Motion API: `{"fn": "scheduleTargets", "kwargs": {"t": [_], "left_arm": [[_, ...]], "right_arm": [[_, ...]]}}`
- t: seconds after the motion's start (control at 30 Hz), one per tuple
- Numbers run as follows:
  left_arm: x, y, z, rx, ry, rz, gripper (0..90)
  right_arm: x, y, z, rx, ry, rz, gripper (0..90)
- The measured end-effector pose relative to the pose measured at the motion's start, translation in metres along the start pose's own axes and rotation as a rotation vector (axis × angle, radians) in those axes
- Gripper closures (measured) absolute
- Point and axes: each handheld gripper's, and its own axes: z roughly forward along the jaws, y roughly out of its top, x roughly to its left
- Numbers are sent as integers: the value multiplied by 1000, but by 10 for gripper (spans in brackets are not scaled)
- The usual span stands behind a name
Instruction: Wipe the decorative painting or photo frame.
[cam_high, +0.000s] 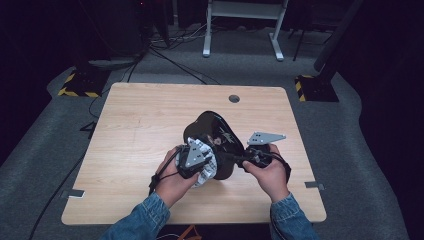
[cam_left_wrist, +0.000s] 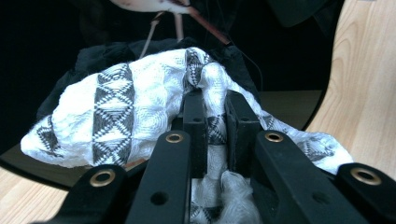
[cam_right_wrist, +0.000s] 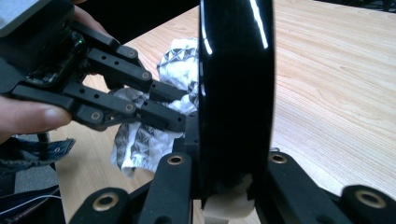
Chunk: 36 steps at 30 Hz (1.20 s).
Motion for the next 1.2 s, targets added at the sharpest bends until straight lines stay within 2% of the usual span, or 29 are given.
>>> {"fn": "scheduleTargets", "kwargs": {"t": [0.37, 0.8, 0.87, 1.2], "left_arm": [[24, -10, -4, 9, 37, -57, 812], [49, -23, -7, 20, 87, -106, 815], [53, -25, -8, 19, 92, -124, 814], [66, -32, -10, 17, 119, -159, 813]], "right_arm": [[0, 0, 0, -1, 4, 3, 800], [1, 0, 0, 2, 8, 3, 795], [1, 0, 0, 3, 9, 3, 794], [1, 0, -1, 2, 13, 6, 794]]}}
